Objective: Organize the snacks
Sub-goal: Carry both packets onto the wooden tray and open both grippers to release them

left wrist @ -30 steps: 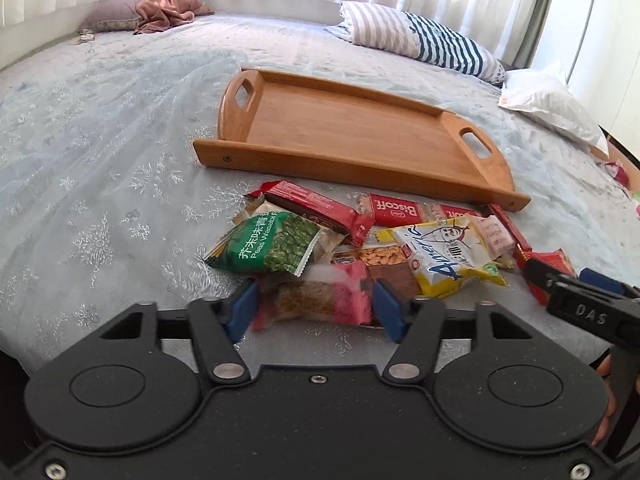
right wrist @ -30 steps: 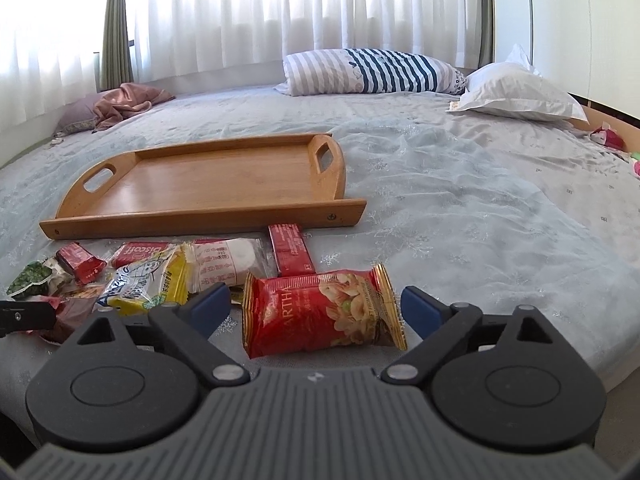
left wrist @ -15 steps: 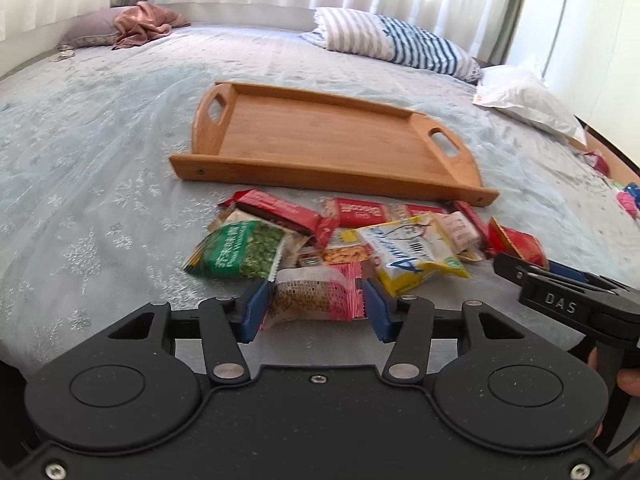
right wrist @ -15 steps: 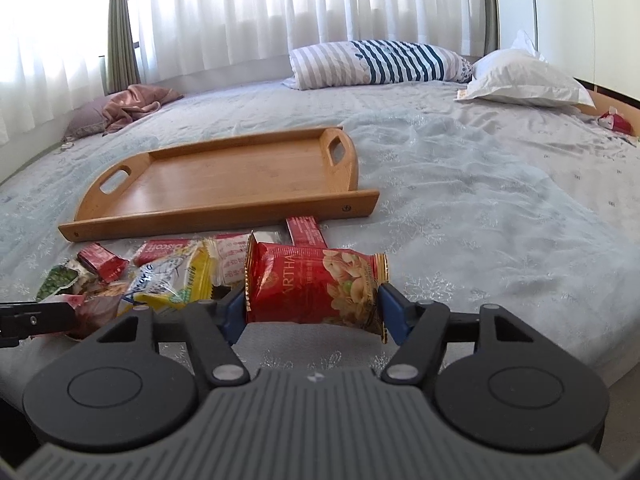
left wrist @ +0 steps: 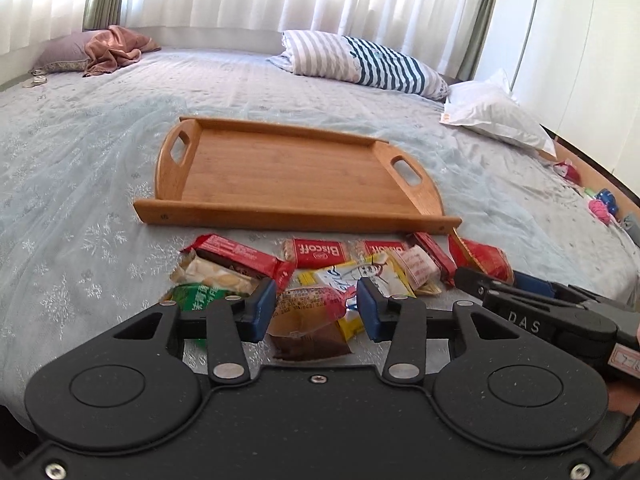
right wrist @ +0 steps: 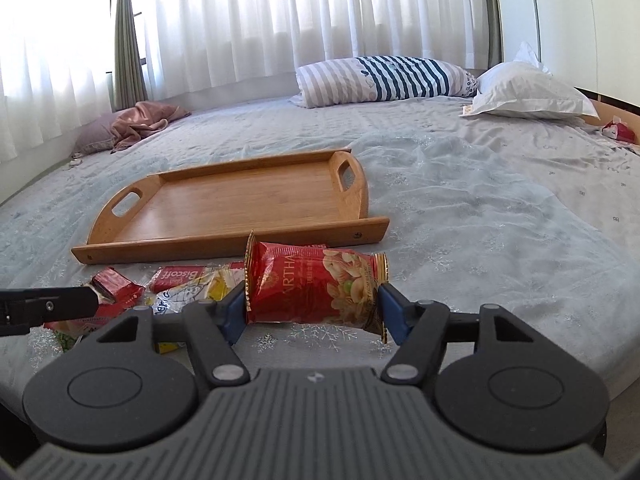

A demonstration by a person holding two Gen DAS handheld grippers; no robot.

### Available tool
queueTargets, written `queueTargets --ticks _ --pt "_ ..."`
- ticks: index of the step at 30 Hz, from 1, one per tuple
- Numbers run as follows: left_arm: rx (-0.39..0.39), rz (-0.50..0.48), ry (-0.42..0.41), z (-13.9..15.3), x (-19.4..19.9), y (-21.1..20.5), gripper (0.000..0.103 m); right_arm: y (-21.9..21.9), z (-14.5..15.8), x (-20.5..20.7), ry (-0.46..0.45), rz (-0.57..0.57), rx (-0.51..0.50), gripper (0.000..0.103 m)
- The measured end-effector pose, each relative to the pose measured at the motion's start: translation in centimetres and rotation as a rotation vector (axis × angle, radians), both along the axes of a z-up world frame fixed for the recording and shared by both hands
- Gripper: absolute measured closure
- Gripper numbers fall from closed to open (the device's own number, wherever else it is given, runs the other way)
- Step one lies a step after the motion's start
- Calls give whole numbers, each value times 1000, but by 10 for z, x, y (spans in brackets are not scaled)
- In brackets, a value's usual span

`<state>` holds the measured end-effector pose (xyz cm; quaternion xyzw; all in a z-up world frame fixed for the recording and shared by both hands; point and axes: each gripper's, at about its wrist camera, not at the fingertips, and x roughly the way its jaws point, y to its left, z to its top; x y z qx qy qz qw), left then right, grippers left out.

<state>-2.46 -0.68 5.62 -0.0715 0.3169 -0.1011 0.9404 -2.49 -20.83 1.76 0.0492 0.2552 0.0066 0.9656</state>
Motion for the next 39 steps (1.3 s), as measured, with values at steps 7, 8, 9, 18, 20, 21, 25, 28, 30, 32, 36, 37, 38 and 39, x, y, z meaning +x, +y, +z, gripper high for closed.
queueTargets --ticks 7,8,9,18,20,21,25,28,30,32,36,37,38,39 --pt "-10 3 -9 2 11 7 69 1 4 2 -7 21 15 34" --pt "-15 7 -8 3 14 9 70 1 5 4 -12 25 16 34" --pt "-15 12 -10 3 17 11 70 1 7 5 -18 28 18 34" --pt "-9 13 -30 6 41 17 71 3 17 24 -40 70 48 34" --pt "-8 16 -38 9 48 19 71 2 19 32 -40 79 58 34" --pt "-9 15 -41 11 52 20 71 1 21 36 -41 84 59 34" --pt "-16 5 -57 20 72 23 72 -1 25 55 -36 96 49 34" --pt "-31 -4 -64 26 91 23 72 -1 27 70 -33 109 30 34" --pt "-33 -7 -69 30 104 21 72 0 27 79 -32 115 11 34" --pt "-29 -6 -74 32 119 18 72 2 27 88 -30 120 -4 34" --pt "-18 3 -69 27 144 10 72 5 22 107 -13 146 -28 34" --pt "-18 6 -67 25 150 9 72 6 21 111 -8 149 -32 34" --pt "-17 9 -64 23 156 7 72 7 19 116 0 151 -34 34" --pt "-17 11 -60 20 162 5 72 7 17 120 8 154 -31 34"
